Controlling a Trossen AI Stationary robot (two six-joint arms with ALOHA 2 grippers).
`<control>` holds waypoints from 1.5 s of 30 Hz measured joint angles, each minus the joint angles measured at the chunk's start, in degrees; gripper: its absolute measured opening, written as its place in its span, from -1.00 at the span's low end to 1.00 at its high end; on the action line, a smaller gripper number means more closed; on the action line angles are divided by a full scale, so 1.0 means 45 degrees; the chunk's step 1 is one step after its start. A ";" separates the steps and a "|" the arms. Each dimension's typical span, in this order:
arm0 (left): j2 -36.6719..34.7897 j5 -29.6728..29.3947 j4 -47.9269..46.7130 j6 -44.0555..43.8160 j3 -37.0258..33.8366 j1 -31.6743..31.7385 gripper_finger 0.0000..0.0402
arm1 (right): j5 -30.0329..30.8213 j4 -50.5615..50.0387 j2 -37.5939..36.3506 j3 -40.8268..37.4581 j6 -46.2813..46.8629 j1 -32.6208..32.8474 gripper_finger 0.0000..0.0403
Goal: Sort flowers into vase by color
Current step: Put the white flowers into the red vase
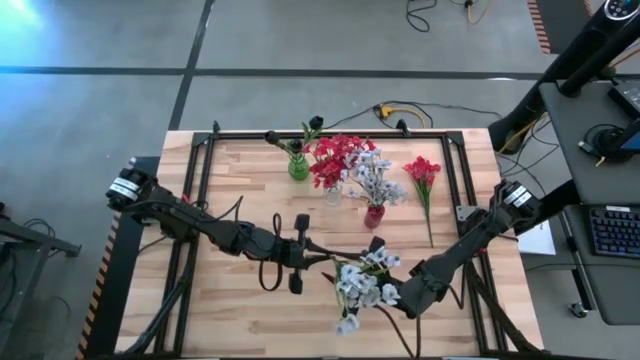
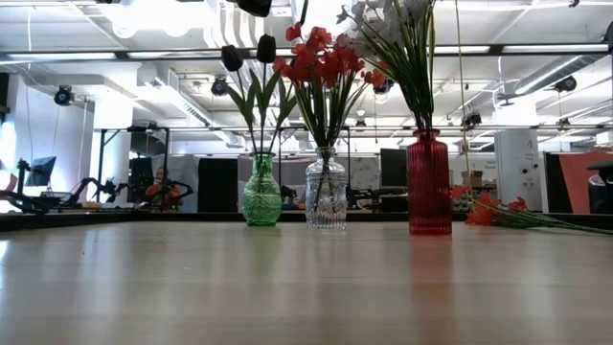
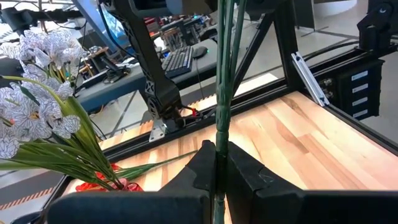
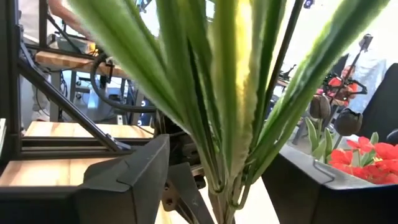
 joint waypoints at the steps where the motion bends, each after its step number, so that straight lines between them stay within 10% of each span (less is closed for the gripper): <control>1: 0.0000 0.0000 0.0002 -0.0002 0.0000 0.0000 -0.99 | 0.0001 0.0000 0.0000 0.0000 -0.0014 0.0005 0.07; 16: 0.0000 0.0005 0.0015 -0.0044 0.0000 -0.0014 -0.92 | 0.0006 -0.0044 -0.0214 -0.0005 -0.0287 0.0046 -0.84; 23: -0.0004 0.0485 -0.0224 -0.0090 0.0000 -0.0034 -0.68 | 0.0084 -0.0491 -0.0745 -0.0010 0.0123 0.0193 -0.91; 34: -0.0970 -0.1394 -0.2724 -0.0414 0.0000 -0.0037 0.03 | 0.1585 -1.0312 -0.4115 -0.0015 0.7767 0.0048 -0.91; 45: -0.2646 -0.1664 -0.4920 -0.1391 0.0000 -0.0037 0.11 | 0.1360 -1.6430 -0.5885 -0.0112 1.2693 -0.0272 -0.91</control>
